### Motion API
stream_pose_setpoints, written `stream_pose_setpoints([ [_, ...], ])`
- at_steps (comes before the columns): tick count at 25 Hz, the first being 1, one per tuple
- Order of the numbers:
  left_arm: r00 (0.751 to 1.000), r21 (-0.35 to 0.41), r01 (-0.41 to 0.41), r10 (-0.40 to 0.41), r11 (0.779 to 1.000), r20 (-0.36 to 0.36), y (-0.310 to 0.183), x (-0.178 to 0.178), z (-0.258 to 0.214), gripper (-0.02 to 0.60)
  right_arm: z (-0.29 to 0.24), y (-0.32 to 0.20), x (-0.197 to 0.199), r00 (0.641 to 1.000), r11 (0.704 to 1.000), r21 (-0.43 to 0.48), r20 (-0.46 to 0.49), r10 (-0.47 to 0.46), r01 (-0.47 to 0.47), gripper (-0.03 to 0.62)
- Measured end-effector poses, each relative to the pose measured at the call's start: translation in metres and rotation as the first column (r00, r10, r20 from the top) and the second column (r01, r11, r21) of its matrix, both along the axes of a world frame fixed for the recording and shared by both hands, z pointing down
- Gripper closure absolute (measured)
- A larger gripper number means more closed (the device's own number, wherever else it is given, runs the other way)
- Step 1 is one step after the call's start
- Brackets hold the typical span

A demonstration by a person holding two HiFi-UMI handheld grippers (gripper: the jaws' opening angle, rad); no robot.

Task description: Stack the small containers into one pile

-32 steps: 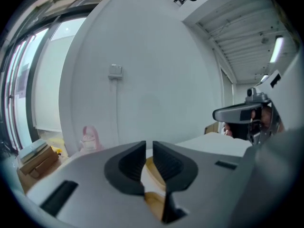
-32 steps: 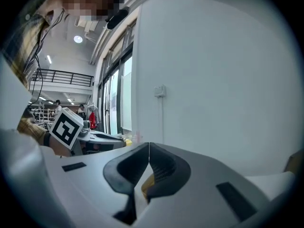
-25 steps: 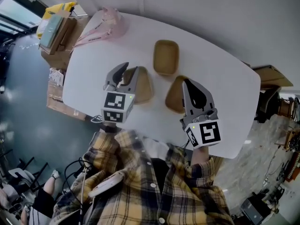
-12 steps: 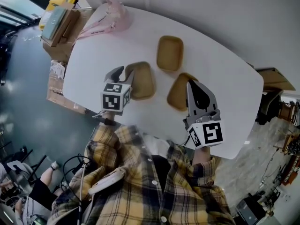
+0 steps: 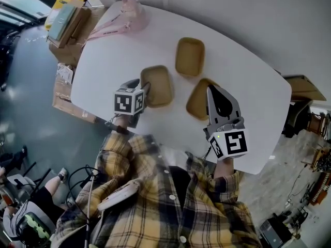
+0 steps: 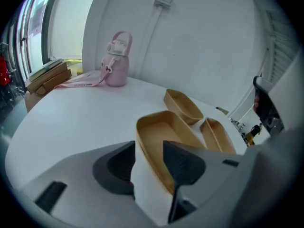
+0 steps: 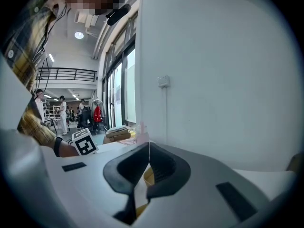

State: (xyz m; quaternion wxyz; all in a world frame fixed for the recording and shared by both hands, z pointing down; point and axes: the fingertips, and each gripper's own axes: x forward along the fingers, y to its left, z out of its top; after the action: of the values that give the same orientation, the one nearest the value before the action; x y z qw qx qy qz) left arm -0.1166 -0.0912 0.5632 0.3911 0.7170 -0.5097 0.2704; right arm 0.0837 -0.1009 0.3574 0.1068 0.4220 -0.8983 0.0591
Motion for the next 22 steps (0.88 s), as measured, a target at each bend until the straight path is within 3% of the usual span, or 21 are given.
stream_pose_setpoints([
  [10,1.000,-0.061,-0.004,0.002,0.998,-0.030,0.009,0.001,0.018,0.425,0.008,0.006,-0.007,1.000,1.000,-0.024,-0.013,-0.004,0.003,0.579],
  [16,1.000,-0.073,0.017,-0.015,0.997,0.022,0.009,-0.005,0.021,0.539,0.013,0.011,-0.003,0.999,0.999,-0.045,-0.047,0.007,-0.009,0.579],
  [22,1.000,-0.097,0.029,-0.028,0.995,0.013,0.007,-0.009,0.020,0.557,0.014,0.013,0.000,0.998,0.998,-0.045,-0.048,0.030,-0.032,0.579],
])
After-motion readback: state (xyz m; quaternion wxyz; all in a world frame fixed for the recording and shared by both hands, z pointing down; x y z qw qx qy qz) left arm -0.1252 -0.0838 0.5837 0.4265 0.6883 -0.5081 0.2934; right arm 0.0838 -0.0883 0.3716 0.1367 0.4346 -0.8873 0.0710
